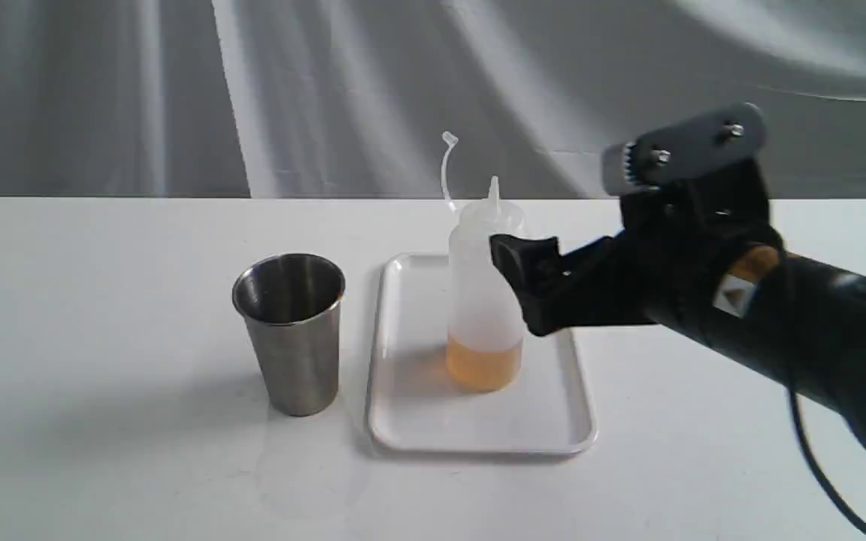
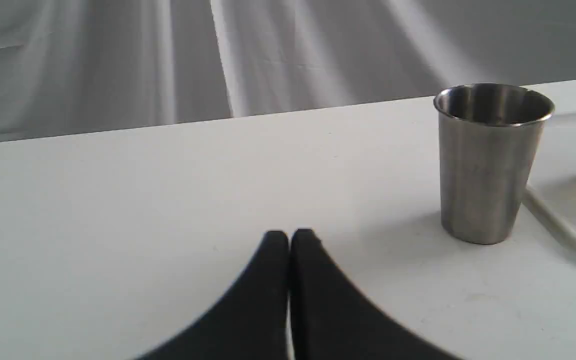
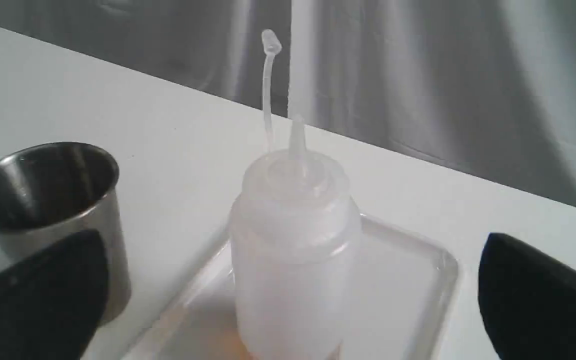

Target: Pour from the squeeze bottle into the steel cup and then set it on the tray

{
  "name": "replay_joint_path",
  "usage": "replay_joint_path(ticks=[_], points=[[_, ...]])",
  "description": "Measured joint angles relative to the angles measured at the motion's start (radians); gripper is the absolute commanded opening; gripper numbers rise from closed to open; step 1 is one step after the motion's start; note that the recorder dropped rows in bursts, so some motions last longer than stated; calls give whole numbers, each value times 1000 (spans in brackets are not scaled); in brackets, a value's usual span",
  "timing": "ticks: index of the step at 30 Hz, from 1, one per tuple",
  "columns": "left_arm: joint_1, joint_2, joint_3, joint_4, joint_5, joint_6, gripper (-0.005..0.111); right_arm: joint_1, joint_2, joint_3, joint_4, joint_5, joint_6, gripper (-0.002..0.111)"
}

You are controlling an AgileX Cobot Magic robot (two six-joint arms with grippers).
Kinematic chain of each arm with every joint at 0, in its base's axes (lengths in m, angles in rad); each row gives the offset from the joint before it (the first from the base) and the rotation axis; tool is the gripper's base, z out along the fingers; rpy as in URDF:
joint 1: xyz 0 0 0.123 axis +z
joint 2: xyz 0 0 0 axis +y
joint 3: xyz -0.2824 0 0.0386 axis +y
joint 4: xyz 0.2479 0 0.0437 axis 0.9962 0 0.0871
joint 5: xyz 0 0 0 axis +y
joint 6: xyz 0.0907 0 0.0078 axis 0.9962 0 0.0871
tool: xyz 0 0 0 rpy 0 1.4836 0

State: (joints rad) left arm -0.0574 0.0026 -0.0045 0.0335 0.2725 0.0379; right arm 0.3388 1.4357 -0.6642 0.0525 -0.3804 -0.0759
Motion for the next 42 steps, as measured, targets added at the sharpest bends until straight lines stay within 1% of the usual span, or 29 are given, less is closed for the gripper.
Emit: replay_joint_path(ticks=[5,9,14,16,18,19,21,22,26,27,28,34,42], points=[[0,0,0,0,0,0,0,0,-236,188,-1,2,22,105],[0,0,0,0,0,0,0,0,-391,298,-1,5,48,103],[0,0,0,0,0,0,0,0,-521,365,-1,6,56,99],[0,0,0,0,0,0,0,0,-555,369,-1,6,56,95],[0,0,0,0,0,0,0,0,-572,369,-1,6,56,85],[0,0,0,0,0,0,0,0,-576,369,-1,6,56,78],[0,0,0,0,0,0,0,0,-579,369,-1,6,56,61],[0,0,0,0,0,0,0,0,-579,370,-1,6,56,48],[0,0,0,0,0,0,0,0,-579,370,-1,9,58,12],[0,0,0,0,0,0,0,0,-579,370,-1,9,61,4],[0,0,0,0,0,0,0,0,-579,370,-1,9,67,0],[0,0,0,0,0,0,0,0,-579,370,-1,6,117,0],[0,0,0,0,0,0,0,0,-579,370,-1,-2,126,0]])
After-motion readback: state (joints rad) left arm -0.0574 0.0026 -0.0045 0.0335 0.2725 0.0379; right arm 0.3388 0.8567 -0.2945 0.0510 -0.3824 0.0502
